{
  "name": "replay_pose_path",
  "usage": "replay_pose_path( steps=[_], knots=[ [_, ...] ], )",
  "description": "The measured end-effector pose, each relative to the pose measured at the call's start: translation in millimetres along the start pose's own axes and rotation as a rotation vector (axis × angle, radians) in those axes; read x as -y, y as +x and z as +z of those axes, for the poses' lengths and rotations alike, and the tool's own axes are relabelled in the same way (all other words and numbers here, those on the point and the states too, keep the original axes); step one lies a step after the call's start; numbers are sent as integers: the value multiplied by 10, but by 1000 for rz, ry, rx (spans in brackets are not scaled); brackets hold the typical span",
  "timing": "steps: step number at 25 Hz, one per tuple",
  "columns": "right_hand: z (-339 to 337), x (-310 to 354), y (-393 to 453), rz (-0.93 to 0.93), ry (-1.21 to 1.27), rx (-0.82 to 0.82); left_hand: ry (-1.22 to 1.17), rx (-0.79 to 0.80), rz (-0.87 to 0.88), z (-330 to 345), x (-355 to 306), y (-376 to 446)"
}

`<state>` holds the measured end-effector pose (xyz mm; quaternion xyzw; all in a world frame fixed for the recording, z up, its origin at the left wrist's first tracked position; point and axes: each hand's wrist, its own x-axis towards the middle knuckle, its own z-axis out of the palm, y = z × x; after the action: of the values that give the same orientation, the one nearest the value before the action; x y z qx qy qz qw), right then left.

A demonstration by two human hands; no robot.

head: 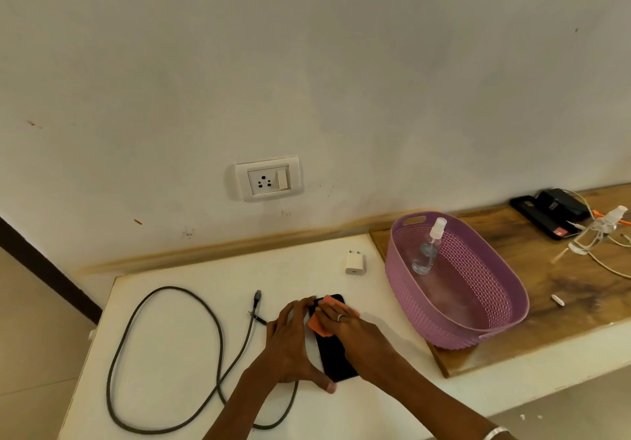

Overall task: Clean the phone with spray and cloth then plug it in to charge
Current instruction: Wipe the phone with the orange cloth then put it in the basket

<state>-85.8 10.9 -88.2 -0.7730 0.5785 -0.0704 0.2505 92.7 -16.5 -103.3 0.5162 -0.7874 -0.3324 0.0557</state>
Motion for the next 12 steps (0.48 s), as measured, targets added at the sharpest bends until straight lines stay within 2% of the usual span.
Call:
replay_pose_path(
  steps=[3,7,12],
  knots=[
    [-30,52,16,-11,18,-142,1,-9,-1,7,-7,-6],
    [8,188,36,37,30,-161,16,-11,-5,74,-6,-13],
    [40,52,61,-33,-50,-165,17,-86,-20,126,-26,-19]
  ],
)
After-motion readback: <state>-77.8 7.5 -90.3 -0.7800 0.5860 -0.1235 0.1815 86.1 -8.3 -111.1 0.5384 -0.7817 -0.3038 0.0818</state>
